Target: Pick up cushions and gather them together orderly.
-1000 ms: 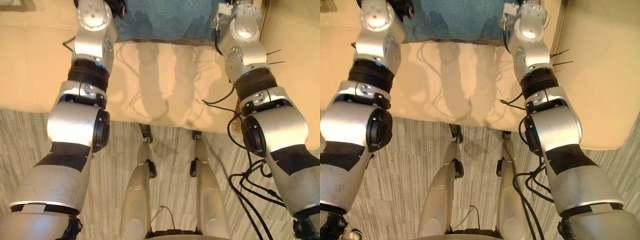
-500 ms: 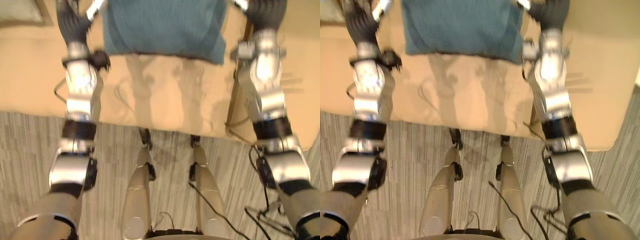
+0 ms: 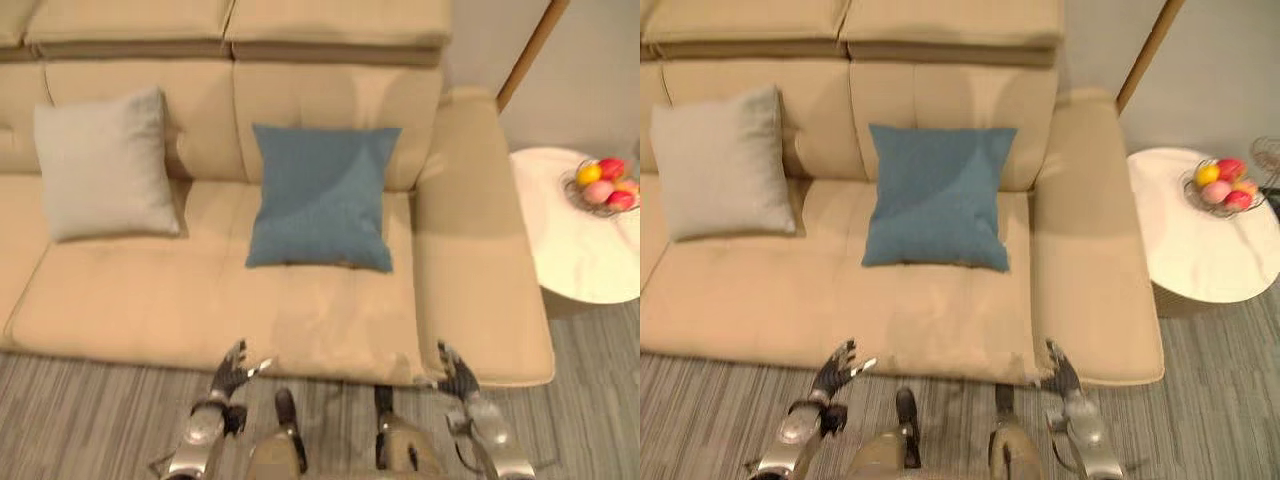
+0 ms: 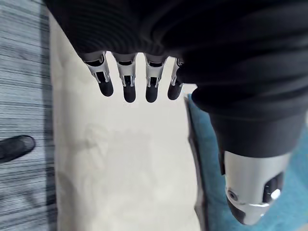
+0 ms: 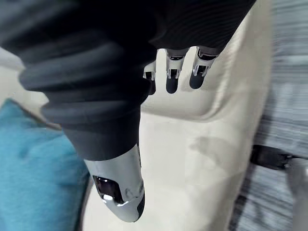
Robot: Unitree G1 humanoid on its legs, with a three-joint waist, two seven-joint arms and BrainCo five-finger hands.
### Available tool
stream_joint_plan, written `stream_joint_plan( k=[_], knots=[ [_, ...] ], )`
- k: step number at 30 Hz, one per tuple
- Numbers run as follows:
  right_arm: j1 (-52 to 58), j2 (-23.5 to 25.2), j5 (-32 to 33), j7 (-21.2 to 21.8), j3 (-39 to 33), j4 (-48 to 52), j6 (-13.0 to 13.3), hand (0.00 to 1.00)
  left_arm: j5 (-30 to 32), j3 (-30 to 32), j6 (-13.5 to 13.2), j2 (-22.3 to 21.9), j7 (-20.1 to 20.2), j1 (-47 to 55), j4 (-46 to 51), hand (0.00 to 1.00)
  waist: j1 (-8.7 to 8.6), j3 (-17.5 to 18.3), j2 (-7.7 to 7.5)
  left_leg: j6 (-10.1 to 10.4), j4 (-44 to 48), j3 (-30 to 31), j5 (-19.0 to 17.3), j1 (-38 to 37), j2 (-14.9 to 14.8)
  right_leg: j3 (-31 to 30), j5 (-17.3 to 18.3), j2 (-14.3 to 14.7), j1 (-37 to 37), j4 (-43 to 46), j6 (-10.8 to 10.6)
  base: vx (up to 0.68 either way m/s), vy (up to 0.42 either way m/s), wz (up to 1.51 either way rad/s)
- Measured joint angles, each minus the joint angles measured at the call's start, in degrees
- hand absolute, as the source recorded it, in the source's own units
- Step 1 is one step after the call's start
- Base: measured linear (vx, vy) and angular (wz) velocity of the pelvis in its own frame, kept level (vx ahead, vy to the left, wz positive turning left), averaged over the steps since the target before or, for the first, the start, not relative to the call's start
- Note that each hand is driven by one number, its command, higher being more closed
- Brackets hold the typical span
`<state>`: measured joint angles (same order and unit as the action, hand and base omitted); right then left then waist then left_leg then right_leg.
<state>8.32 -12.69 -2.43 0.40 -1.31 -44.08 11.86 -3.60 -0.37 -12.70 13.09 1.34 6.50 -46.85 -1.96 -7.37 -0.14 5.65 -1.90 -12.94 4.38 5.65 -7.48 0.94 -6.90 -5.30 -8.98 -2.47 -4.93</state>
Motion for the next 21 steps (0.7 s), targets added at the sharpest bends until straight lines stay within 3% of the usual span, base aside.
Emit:
stream_joint_plan(
  k=[4, 11, 12, 13, 14, 15, 16, 18, 20, 21],
  knots=[
    [2.5, -0.1, 0.0, 1.3, -1.6, -4.4, -1.2, 0.0, 3.0, 0.9, 1.0, -0.1, 1.3, 3.2, -3.6, 0.0, -0.31, 3.2, -0.37, 0.0, -2.7, -1.4, 0.0, -4.4, 0.5, -1.6, 0.3, 0.1, 2.2, -0.8, -0.1, 0.04, 0.013, -0.22],
    [1.7, 0.1, 0.3, 2.2, -2.5, -5.2, -1.3, 0.0, 3.7, 1.4, 1.0, 0.2, 2.2, 3.6, -4.8, 0.0, -0.33, 3.9, -1.57, -0.2, -1.9, -4.8, -0.7, -4.3, 1.0, -5.7, 0.3, 0.2, -0.6, 1.2, -0.7, 0.0, 0.013, -0.27],
    [0.5, 0.7, 0.7, 2.1, -3.0, -5.1, -1.3, 0.0, 3.6, 1.6, 1.0, 0.9, 2.2, 2.9, -3.8, 0.0, -0.59, 3.4, -2.78, -1.7, 2.7, -5.1, -1.8, -0.9, 1.4, -6.3, -0.5, -0.5, -3.1, 3.4, -1.6, -0.04, 0.029, -0.33],
    [-0.2, 0.9, 1.5, 1.7, -3.3, -5.1, -1.2, 0.0, 3.4, 2.6, 1.1, 1.1, 2.1, 2.2, -1.6, 0.0, -0.22, 2.6, -3.68, -4.8, 8.0, -4.4, -4.1, 2.7, 1.9, -7.7, -2.8, -1.1, -4.4, 2.7, -4.4, -0.05, 0.035, -0.33],
    [-0.4, 0.9, 2.0, 1.5, -3.3, -5.1, -1.2, 0.0, 3.2, 2.8, 1.1, 1.0, 2.0, 2.4, -0.6, 0.0, 0.04, 2.7, -3.12, -5.3, 8.7, -3.9, -4.6, 3.6, 0.8, -7.6, -4.4, -1.1, -4.1, 1.0, -6.5, -0.11, 0.038, -0.28],
    [-1.8, 1.2, 2.6, 1.0, -3.3, -5.2, -1.5, 0.0, 3.1, 3.8, 1.0, 0.8, 1.7, 1.9, 0.6, 0.0, -0.2, 1.1, -1.38, -3.7, 11.1, -3.9, -4.9, 5.3, -1.8, -5.7, 3.6, 0.2, -6.9, 14.4, -2.2, -0.08, 0.032, 0.14],
    [-1.0, 1.6, 2.9, 1.0, -3.3, -5.2, -1.9, 0.0, 2.7, 4.0, 1.0, 0.9, 1.1, 1.9, 1.7, 0.0, -0.57, 0.5, -0.79, -3.6, 12.2, -2.0, -4.9, 4.8, -2.1, -3.6, 12.7, 0.2, -9.6, 35.4, -2.4, -0.06, 0.012, 0.35],
    [0.8, 2.3, 3.3, 1.0, -3.3, -5.2, -2.0, 0.0, 2.0, 4.6, 1.1, 0.8, 0.9, 2.6, 2.3, 0.0, -0.15, 1.0, -1.61, -3.4, 13.0, -0.7, -4.7, 4.2, -1.3, -4.1, 16.6, -0.3, -6.3, 45.5, -3.9, -0.06, -0.049, 0.48],
    [0.6, 2.7, 4.1, 1.0, -3.3, -5.2, -2.1, 0.0, 1.4, 5.2, 1.1, 0.5, 0.7, 3.6, 3.5, 0.0, 0.96, 1.7, -2.7, -2.9, 14.2, -0.3, -3.6, 6.1, -0.8, -4.0, 20.6, -0.8, -2.5, 40.2, -4.5, -0.19, -0.136, 0.18],
    [-1.0, 2.3, 4.6, 0.8, -3.4, -5.1, -2.1, 0.0, 0.8, 5.1, 1.1, -0.5, -0.1, 3.2, 3.6, 0.0, 1.31, 2.0, -2.61, -2.4, 13.3, 0.1, -1.5, 8.3, -1.3, -2.9, 21.9, 0.2, -1.6, 33.6, -3.3, -0.26, -0.142, -0.07]
  ],
)
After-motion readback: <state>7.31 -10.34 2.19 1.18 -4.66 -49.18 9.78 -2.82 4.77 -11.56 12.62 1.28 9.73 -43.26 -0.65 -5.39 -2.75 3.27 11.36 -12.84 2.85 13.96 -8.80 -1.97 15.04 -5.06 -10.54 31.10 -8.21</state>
